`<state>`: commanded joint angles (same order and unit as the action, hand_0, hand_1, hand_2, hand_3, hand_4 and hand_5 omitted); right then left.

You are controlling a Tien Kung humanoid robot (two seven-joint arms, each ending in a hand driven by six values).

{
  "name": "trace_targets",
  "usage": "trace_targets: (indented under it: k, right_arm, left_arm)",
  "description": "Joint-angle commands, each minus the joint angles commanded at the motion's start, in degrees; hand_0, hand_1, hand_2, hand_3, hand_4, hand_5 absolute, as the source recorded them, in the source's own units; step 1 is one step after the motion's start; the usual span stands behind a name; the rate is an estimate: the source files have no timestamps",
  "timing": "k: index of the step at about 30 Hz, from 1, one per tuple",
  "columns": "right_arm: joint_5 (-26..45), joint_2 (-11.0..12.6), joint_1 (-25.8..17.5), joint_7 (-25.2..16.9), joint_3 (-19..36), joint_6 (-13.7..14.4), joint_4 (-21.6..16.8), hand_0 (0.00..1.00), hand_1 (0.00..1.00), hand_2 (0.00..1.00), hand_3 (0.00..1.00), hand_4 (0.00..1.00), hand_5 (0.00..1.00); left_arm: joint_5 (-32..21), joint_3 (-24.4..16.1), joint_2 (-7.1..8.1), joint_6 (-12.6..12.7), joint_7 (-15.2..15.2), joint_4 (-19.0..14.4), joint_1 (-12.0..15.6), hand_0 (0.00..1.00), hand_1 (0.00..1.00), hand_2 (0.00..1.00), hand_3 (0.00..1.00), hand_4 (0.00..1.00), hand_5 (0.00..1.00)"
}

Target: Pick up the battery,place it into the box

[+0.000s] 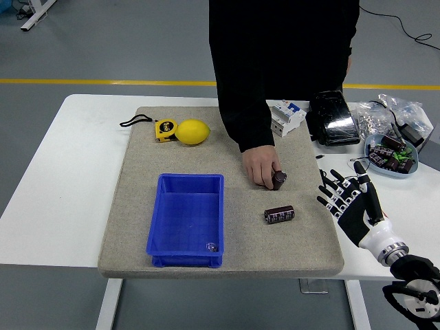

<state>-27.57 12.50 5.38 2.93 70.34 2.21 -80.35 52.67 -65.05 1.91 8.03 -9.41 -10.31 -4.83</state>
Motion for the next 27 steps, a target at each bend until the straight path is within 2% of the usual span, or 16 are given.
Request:
trace_targets:
  k: [12,16,18,19,24,25,27]
  right_arm:
    - [-1.8,0.4,1.3,-0.4,-0.3,0.8,0.0,0.987,0.924,0.908,0.949,0.998,0.842]
    - [-5.6,0.7,1.6,-0.3,-0.6,1.8,0.0,0.984,0.921,0.906,0.947,0.998,0.833]
    - [-9.1,1.4,2.3,-0.1,-0.9,2.6,0.3,0.984,0.921,0.906,0.947,0.998,0.833]
    - [-11.4,1.7,2.6,0.0,-1.1,3.0,0.5,0.92,0.877,0.887,0.934,0.998,0.763]
    - [-22.6,4.0,5.5,1.0,-3.5,4.7,1.8,0.92,0.877,0.887,0.934,0.998,0.763]
    - [-24.7,4.5,6.4,1.3,-4.2,4.9,2.1,0.826,0.797,0.839,0.888,0.998,0.621]
    - [-29.5,5.8,8.5,1.8,-6.0,4.8,2.8,0.826,0.797,0.839,0.888,0.998,0.621]
  left_arm:
    - [-0.5,0.4,0.01,0.0,0.1,0.0,-0.4,0.754,0.701,0.73,0.629,0.696,0.627]
    - [-0.5,0.3,-0.05,0.0,0.1,0.0,-0.5,0.754,0.7,0.728,0.628,0.697,0.627]
    - [-0.4,0.2,-0.07,0.0,0.1,0.0,-0.5,0.754,0.7,0.728,0.628,0.697,0.627]
    - [-0.3,0.2,-0.08,0.0,0.1,0.0,-0.6,0.753,0.7,0.729,0.627,0.697,0.626]
    - [-0.6,0.4,-0.13,0.0,0.0,0.0,-0.6,0.753,0.7,0.729,0.627,0.697,0.626]
    - [-0.7,0.5,-0.12,0.0,0.0,0.0,-0.6,0.753,0.7,0.73,0.63,0.697,0.627]
    - [-0.7,0.5,-0.11,0.0,0.0,0.0,-0.6,0.753,0.7,0.73,0.63,0.697,0.627]
